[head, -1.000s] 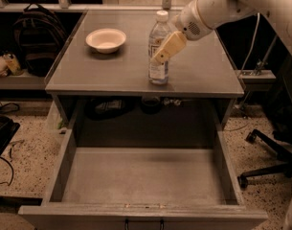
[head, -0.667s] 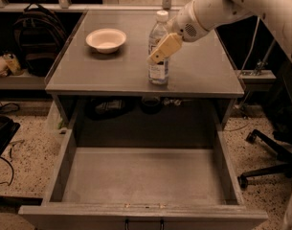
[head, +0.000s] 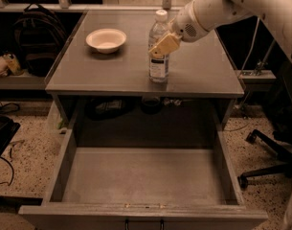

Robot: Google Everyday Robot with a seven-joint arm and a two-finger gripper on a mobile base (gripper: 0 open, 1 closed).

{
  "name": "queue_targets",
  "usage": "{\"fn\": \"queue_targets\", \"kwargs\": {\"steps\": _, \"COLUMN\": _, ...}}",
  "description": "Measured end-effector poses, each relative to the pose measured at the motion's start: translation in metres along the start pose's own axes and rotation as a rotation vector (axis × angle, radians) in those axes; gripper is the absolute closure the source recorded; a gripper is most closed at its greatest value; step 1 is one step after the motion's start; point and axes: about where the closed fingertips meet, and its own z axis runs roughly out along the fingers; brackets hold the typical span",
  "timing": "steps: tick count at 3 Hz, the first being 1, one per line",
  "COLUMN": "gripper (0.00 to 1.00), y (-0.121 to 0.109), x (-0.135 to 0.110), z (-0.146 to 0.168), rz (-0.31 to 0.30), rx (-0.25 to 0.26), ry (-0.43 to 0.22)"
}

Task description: Place blue plastic bottle into top drawer

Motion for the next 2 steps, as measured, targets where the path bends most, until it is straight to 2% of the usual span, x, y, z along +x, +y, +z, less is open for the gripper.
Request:
{"fn": "queue_targets", "kwargs": {"steps": 1, "gripper": 0.85, "y": 0.000, "x": 0.000, "z": 0.000, "rz": 0.000, "rx": 0.000, "ry": 0.000}}
{"fn": "queue_targets", "kwargs": {"steps": 2, "gripper": 1.00, "y": 0.007, "x": -0.003, "z": -0.018, "rz": -0.013, "rx": -0.005, "ry": -0.014}}
